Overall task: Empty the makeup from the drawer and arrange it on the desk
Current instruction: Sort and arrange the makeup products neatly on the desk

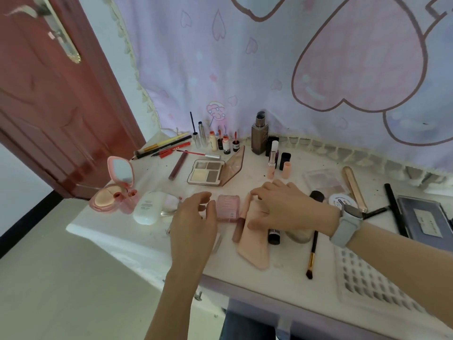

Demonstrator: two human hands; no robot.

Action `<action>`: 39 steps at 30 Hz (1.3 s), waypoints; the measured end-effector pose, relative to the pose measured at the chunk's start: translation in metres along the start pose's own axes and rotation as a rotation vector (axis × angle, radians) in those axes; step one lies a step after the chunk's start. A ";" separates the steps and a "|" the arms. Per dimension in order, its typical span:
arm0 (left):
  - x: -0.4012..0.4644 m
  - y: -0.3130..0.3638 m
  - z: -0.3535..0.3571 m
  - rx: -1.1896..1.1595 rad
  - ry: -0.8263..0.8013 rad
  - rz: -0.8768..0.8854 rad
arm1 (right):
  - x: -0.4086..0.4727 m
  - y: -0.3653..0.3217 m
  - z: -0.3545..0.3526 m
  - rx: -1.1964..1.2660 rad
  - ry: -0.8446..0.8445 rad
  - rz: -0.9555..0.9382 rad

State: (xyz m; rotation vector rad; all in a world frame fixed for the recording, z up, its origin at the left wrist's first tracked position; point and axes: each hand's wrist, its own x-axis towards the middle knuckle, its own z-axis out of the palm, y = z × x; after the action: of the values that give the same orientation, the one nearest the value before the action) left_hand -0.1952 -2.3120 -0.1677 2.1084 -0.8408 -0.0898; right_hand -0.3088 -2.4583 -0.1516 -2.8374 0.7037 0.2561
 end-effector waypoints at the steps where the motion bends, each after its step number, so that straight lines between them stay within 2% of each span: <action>1: -0.002 -0.002 -0.001 0.000 0.005 -0.001 | 0.001 -0.001 0.000 -0.019 -0.014 0.019; 7: -0.015 0.001 0.004 -0.009 0.019 0.059 | 0.006 -0.002 0.003 0.076 -0.027 0.054; 10: -0.028 0.008 0.013 -0.023 -0.037 0.119 | 0.009 -0.001 0.004 0.204 -0.038 0.073; 16: -0.055 0.011 0.031 -0.020 -0.116 0.173 | -0.004 0.002 -0.011 0.628 0.112 0.033; 20: -0.062 0.020 0.037 0.054 -0.195 0.204 | -0.021 -0.002 -0.014 0.886 0.176 0.091; 24: -0.067 0.022 0.039 0.140 -0.023 0.402 | -0.043 -0.007 -0.011 1.166 0.219 0.208; 27: -0.070 0.020 0.039 0.137 0.034 0.496 | -0.055 -0.007 -0.008 1.191 0.281 0.244; 31: -0.077 0.025 0.030 -0.019 -0.120 0.398 | -0.069 -0.003 -0.009 1.082 0.309 0.074; 34: -0.075 0.020 0.020 -0.153 -0.214 0.298 | -0.077 0.000 -0.007 1.129 0.213 -0.030; 36: -0.071 0.016 0.015 -0.136 -0.241 0.302 | -0.080 0.001 -0.002 1.249 0.172 -0.003; 39: -0.072 0.010 0.012 -0.120 -0.261 0.275 | -0.078 -0.004 0.006 1.334 0.237 0.116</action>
State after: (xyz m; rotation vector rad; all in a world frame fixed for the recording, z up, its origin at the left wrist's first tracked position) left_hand -0.2601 -2.2814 -0.1840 1.8751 -1.2418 -0.2670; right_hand -0.3756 -2.4187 -0.1395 -1.5513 0.6878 -0.4088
